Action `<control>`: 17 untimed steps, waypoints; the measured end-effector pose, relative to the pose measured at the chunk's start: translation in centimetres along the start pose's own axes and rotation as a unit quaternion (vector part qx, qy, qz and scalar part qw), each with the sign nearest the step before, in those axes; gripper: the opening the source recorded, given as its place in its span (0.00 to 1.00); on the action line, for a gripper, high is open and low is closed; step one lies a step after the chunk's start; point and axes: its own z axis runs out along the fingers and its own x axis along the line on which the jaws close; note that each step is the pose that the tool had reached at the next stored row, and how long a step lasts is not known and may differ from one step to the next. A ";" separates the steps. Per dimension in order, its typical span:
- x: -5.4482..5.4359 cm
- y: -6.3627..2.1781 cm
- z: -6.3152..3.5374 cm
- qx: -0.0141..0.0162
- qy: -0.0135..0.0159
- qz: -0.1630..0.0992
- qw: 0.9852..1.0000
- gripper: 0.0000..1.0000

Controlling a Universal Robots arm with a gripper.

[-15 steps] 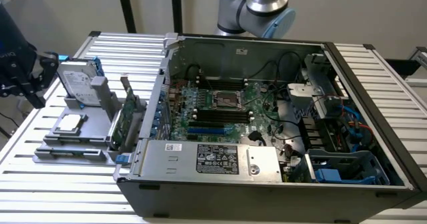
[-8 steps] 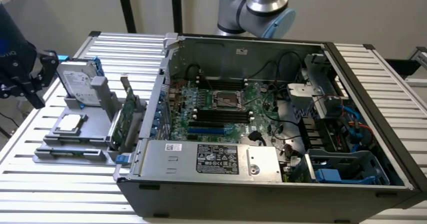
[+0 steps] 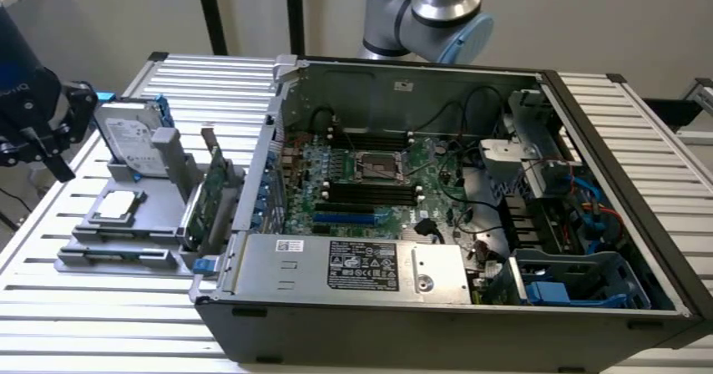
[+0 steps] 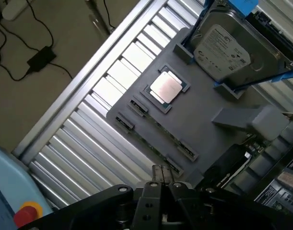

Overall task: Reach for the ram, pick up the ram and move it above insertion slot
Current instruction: 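Pick up the ram and move it above insertion slot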

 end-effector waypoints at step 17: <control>0.0 0.00 0.02 0.000 0.006 -0.154 0.988 0.11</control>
